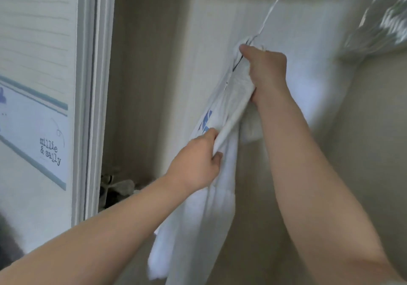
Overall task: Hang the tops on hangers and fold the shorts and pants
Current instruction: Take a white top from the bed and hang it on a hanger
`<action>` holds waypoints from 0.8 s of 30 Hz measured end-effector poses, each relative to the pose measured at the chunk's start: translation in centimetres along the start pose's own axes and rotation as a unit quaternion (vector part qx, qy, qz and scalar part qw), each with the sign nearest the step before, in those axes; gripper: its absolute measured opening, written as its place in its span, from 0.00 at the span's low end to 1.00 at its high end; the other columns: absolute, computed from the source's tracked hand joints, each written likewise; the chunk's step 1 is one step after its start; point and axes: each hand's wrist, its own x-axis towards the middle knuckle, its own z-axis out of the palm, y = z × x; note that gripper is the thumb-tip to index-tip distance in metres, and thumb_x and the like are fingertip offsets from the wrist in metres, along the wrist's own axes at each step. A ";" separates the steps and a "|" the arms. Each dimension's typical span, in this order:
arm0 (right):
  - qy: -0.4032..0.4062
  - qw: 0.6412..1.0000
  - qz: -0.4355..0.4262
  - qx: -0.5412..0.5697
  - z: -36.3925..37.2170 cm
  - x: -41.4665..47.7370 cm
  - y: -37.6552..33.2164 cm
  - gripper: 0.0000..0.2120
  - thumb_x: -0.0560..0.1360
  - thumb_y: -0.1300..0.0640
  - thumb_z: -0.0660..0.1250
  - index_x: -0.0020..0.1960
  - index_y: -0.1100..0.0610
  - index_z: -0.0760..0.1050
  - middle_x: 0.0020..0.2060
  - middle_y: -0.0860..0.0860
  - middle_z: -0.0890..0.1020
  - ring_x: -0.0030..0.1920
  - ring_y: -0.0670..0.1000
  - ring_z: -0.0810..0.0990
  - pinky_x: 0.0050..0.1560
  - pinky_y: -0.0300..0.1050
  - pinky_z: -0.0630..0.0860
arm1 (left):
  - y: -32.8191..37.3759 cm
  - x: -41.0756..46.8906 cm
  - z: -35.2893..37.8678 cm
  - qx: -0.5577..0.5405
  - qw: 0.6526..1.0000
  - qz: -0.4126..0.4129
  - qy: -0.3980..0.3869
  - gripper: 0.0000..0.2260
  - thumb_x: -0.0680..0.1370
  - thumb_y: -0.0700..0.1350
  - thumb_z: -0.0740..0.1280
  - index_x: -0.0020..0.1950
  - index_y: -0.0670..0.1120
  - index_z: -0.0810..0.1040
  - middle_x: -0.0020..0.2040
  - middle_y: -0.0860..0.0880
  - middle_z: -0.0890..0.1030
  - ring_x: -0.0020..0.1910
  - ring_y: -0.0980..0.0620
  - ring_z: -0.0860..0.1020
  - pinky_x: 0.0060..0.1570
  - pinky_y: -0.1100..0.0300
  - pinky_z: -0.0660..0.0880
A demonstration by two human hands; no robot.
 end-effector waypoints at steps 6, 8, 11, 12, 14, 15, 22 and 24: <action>0.019 0.998 -0.049 0.018 2.5 10.2 -2.1 0.08 0.71 0.62 0.76 0.40 0.63 0.77 0.35 0.56 0.79 0.35 0.53 0.80 0.35 0.43 0.77 | 0.0 9.9 -3.2 0.056 0.998 0.007 0.040 0.10 0.81 0.44 0.63 0.44 0.52 0.64 0.38 0.51 0.73 0.43 0.41 0.75 0.40 0.55 0.67; 0.026 0.998 -0.059 0.012 2.8 13.4 -2.7 0.09 0.71 0.61 0.76 0.46 0.64 0.78 0.38 0.57 0.80 0.36 0.53 0.80 0.31 0.38 0.76 | 0.3 12.5 -4.2 0.082 0.996 0.014 0.043 0.08 0.82 0.43 0.60 0.44 0.50 0.64 0.42 0.48 0.75 0.47 0.40 0.77 0.42 0.53 0.71; 0.040 0.997 -0.064 -0.011 2.9 17.6 -3.4 0.14 0.71 0.59 0.76 0.50 0.67 0.79 0.42 0.58 0.81 0.40 0.54 0.81 0.33 0.38 0.73 | 1.0 16.0 -5.3 0.105 0.993 0.022 0.052 0.07 0.81 0.43 0.58 0.43 0.48 0.65 0.44 0.45 0.78 0.47 0.39 0.77 0.46 0.48 0.75; 0.040 0.997 -0.064 -0.021 3.0 18.7 -3.5 0.14 0.72 0.58 0.77 0.50 0.66 0.78 0.42 0.57 0.80 0.42 0.54 0.81 0.37 0.40 0.73 | 1.2 16.9 -5.5 0.111 0.992 0.025 0.053 0.08 0.81 0.43 0.58 0.42 0.49 0.65 0.44 0.46 0.77 0.47 0.40 0.77 0.46 0.48 0.75; 0.032 0.997 -0.064 -0.042 3.3 20.0 -3.3 0.13 0.71 0.58 0.77 0.45 0.63 0.75 0.39 0.56 0.79 0.42 0.55 0.80 0.41 0.43 0.73 | 1.6 18.2 -5.9 0.132 0.990 0.024 0.053 0.09 0.80 0.43 0.58 0.40 0.50 0.63 0.41 0.49 0.75 0.45 0.43 0.76 0.43 0.52 0.72; 0.027 0.996 -0.062 -0.050 3.6 20.3 -3.0 0.13 0.71 0.58 0.77 0.44 0.62 0.74 0.38 0.56 0.78 0.42 0.55 0.81 0.42 0.45 0.74 | 1.6 18.6 -6.0 0.142 0.988 0.020 0.052 0.10 0.80 0.43 0.58 0.39 0.50 0.63 0.40 0.51 0.73 0.44 0.44 0.75 0.42 0.54 0.70; 0.026 0.995 -0.083 -0.047 4.5 20.7 -3.6 0.15 0.71 0.57 0.76 0.37 0.58 0.70 0.31 0.52 0.75 0.32 0.53 0.78 0.24 0.34 0.69 | -0.2 19.1 -8.0 0.142 0.989 -0.001 0.051 0.10 0.78 0.40 0.58 0.38 0.48 0.63 0.39 0.49 0.74 0.43 0.42 0.77 0.43 0.50 0.75; 0.028 0.994 -0.092 -0.050 4.9 20.7 -4.0 0.16 0.71 0.57 0.76 0.35 0.56 0.69 0.29 0.52 0.73 0.31 0.53 0.77 0.29 0.38 0.71 | -0.3 19.3 -8.5 0.135 0.989 0.003 0.061 0.11 0.79 0.41 0.58 0.38 0.48 0.63 0.38 0.48 0.74 0.42 0.41 0.77 0.42 0.49 0.74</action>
